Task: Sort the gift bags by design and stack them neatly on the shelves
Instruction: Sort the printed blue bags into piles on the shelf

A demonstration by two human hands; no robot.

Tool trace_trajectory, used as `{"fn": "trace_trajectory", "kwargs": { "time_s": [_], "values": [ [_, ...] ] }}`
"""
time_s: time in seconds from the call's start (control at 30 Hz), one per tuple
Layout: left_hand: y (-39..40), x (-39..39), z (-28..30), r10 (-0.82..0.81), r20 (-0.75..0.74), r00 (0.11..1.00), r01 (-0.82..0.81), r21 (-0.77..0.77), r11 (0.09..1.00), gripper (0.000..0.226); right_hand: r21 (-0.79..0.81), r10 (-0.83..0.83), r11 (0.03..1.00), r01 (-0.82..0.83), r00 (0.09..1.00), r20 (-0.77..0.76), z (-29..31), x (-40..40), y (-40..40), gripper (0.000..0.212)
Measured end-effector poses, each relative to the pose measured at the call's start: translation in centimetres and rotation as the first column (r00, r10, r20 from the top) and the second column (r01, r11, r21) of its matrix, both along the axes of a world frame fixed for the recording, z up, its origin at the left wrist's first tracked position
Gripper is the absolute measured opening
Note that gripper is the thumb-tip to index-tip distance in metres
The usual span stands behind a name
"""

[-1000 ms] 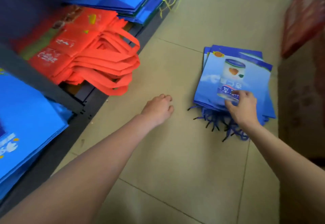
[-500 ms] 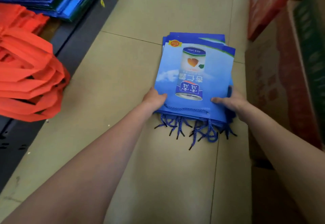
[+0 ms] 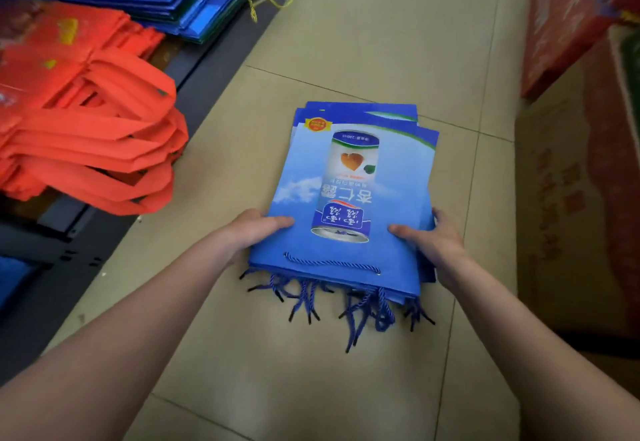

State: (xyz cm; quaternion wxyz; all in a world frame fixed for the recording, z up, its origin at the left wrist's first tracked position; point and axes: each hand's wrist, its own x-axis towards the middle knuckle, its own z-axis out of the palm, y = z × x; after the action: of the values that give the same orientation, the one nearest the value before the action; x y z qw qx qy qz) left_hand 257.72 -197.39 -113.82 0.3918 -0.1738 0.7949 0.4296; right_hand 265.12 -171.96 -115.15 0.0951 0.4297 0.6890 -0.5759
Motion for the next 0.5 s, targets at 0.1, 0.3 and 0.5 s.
{"fn": "trace_trajectory", "kwargs": {
  "time_s": [0.1,0.3,0.5],
  "values": [
    [-2.5,1.7,0.3,0.096,0.077,0.992,-0.1,0.04,0.994,0.044,-0.111,0.034,0.993,-0.032,0.999,0.019,0.6,-0.6,-2.4,0.077],
    [-7.1,5.3,2.0,0.188,0.065,0.98,-0.194,0.097,0.976,0.035,0.034,0.169,0.984,-0.173,0.98,0.106,-1.2,1.9,-6.4,0.095],
    [-8.5,9.2,4.8,0.238,0.026,0.971,-0.234,0.317,0.919,0.033,0.051,0.209,0.974,-0.22,0.963,0.17,0.9,5.4,-8.6,0.101]
  ]
}}
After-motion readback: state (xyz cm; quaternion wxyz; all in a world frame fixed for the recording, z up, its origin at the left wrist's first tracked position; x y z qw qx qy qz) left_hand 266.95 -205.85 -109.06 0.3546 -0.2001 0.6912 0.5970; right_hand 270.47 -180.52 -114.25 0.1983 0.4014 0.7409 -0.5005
